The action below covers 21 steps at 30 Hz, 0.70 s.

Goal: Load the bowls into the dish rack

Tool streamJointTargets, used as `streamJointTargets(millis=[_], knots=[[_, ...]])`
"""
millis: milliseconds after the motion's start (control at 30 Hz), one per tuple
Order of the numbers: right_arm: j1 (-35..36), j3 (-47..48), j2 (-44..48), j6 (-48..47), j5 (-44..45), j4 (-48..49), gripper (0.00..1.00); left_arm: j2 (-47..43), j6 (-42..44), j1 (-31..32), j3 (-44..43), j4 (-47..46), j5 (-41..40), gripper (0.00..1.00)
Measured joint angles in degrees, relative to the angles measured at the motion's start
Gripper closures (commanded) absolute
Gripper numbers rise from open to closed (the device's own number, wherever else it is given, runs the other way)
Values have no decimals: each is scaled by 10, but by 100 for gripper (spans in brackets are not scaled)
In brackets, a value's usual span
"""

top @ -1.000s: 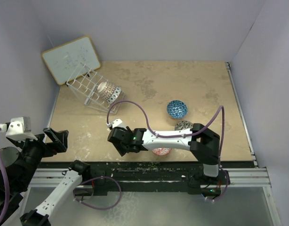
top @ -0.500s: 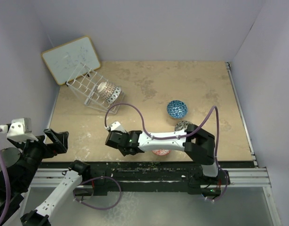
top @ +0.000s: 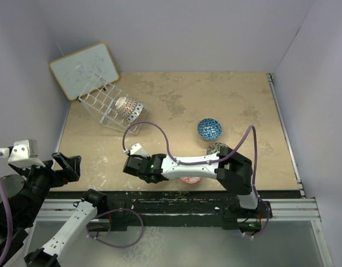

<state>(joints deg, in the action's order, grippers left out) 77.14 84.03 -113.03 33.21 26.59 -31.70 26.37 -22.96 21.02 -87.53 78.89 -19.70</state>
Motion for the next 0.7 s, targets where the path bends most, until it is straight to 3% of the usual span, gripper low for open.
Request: streamJointTargets(millis=[233,367,700], knots=[[-5,7,11,-2,-23,31,100,0,0,0,-5,1,-1,1],[-24,1,54,-4,-85,88,100,0,0,0,-18,2,-1,1],[-217,-78,209,40,-340,379,100,0,0,0,-42,13,-7,1]])
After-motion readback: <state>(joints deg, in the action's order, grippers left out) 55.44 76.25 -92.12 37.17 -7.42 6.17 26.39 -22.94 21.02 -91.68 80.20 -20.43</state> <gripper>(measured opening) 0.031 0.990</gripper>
